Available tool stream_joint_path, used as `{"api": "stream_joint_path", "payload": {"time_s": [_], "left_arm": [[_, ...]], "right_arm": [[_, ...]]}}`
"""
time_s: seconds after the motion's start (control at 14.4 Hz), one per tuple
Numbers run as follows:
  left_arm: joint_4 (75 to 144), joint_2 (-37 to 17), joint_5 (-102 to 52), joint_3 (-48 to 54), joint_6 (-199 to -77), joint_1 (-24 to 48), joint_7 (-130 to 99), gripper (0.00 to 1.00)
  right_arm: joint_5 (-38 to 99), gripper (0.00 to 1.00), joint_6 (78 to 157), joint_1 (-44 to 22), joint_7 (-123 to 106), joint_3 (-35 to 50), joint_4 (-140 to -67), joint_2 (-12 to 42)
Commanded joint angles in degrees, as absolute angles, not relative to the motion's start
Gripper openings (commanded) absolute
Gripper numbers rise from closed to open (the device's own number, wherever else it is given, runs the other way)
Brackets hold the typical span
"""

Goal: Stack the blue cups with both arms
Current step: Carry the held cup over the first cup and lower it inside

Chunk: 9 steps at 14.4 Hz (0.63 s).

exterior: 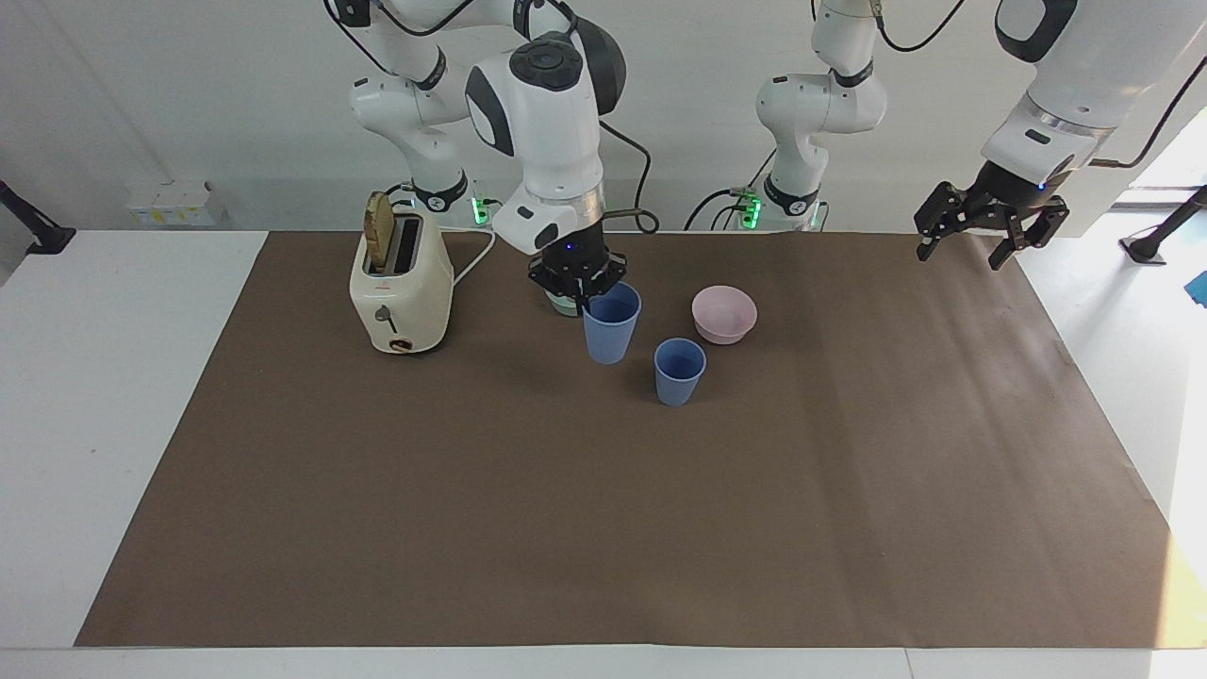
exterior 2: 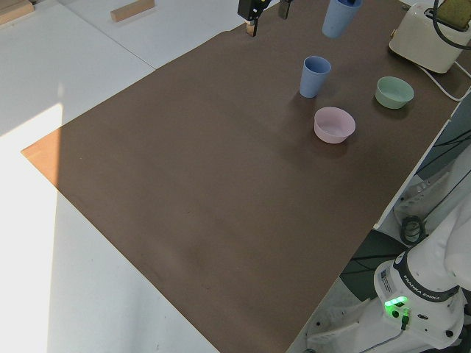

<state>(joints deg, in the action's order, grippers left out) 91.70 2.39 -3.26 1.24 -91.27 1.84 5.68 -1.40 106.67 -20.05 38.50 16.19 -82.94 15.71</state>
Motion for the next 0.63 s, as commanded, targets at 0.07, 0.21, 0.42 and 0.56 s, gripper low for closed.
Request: {"api": "stream_joint_path", "payload": {"time_s": [0.07, 0.21, 0.42, 0.56], "left_arm": [[89.6, 1.2, -1.9, 2.2, -88.7, 0.6, 4.8, 1.0], [87.9, 0.8, 0.1, 2.4, -86.4, 0.6, 4.9, 1.0], [85.1, -1.0, 0.2, 2.0, -85.5, 0.8, 4.9, 1.0], [84.7, -1.5, -0.1, 1.7, -84.9, 0.8, 4.8, 1.0]], "right_arm": [[-2.5, 0.0, 109.6, -22.5, 41.9, 16.3, -80.9, 19.6], [-2.6, 0.0, 109.6, -22.6, 41.9, 16.4, -81.0, 20.2], [-2.8, 0.0, 111.0, -23.1, 42.1, 16.3, -81.4, 21.0], [-2.8, 0.0, 112.5, -23.5, 42.2, 16.4, -82.2, 21.3]]}}
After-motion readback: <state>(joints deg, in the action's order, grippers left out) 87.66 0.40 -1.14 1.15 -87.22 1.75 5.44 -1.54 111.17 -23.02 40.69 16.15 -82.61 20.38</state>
